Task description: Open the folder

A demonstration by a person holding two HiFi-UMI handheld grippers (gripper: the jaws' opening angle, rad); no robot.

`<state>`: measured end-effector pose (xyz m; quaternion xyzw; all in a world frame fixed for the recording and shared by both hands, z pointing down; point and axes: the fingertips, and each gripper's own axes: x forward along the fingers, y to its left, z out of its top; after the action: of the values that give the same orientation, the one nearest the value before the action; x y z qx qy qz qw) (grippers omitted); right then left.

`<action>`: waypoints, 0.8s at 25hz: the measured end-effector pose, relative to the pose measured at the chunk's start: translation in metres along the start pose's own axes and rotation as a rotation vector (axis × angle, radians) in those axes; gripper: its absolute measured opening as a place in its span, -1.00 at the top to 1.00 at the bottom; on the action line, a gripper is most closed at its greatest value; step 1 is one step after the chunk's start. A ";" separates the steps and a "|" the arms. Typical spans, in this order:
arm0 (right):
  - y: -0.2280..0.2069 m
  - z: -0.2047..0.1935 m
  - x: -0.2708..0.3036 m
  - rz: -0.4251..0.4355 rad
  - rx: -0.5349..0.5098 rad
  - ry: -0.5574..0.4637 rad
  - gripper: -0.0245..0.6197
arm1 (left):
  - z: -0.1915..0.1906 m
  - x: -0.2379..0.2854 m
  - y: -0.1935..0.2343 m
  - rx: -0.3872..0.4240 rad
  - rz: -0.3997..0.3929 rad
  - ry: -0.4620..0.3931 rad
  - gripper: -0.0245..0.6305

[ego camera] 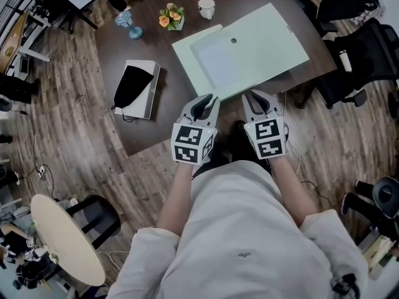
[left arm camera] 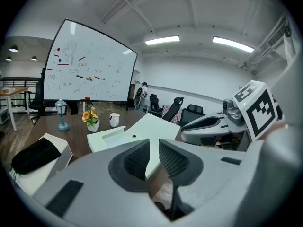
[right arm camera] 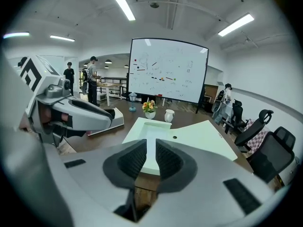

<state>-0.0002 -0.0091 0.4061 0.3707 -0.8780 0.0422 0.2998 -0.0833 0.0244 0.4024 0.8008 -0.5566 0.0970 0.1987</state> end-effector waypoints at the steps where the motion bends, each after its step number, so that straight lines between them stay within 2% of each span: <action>1: 0.004 0.004 -0.001 0.008 -0.001 -0.011 0.74 | 0.001 -0.003 0.002 -0.003 0.003 -0.006 0.74; 10: 0.022 0.039 -0.012 0.079 0.025 -0.131 0.83 | 0.016 -0.024 0.010 -0.025 0.040 -0.066 0.81; 20: 0.025 0.055 -0.021 0.118 0.035 -0.186 0.91 | 0.036 -0.035 0.012 -0.017 0.068 -0.122 0.87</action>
<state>-0.0330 0.0061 0.3538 0.3258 -0.9214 0.0405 0.2077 -0.1095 0.0356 0.3597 0.7841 -0.5954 0.0500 0.1678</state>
